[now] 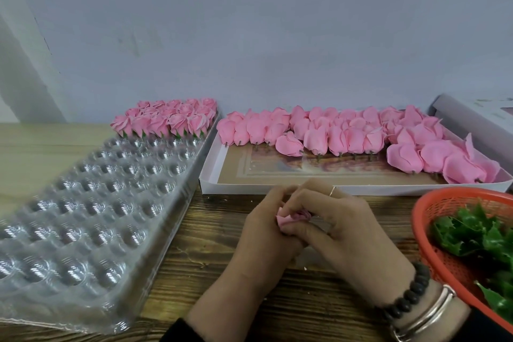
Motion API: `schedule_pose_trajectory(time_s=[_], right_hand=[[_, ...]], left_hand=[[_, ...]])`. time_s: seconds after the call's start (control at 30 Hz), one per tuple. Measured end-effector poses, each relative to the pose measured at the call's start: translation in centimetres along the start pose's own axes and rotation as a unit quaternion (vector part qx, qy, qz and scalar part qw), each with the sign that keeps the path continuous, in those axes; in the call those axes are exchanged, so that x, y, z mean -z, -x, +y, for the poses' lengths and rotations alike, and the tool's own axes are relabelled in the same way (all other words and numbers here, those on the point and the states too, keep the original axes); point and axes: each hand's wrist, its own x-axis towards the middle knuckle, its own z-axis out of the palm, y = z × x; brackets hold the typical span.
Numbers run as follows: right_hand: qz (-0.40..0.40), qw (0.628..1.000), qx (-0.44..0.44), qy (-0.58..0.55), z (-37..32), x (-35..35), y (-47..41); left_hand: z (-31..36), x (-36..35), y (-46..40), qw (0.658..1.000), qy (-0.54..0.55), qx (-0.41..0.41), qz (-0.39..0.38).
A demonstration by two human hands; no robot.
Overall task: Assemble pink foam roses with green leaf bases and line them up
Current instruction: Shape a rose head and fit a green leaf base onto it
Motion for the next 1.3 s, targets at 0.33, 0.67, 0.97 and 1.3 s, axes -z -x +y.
schedule_pose_trajectory(time_s=[0.33,0.67,0.97,1.3], right_hand=[[0.004,0.999,-0.023,-0.025,0.2,0.0,0.4],[0.131,0.989,-0.045,-0.05,-1.5,-1.7,-0.3],[0.012,0.991,-0.134,-0.001,-0.8,-1.6,0.0],[-0.093,0.983,-0.136,-0.083,1.0,-0.8,0.1]], left_hand=[[0.0,0.5,0.2,0.999,-0.013,-0.007,-0.052],[0.2,-1.4,0.5,0.991,0.06,-0.079,-0.089],[0.4,-1.9,0.7,0.946,0.309,-0.015,-0.095],[0.1,-1.1,0.5,0.969,0.228,-0.088,-0.028]])
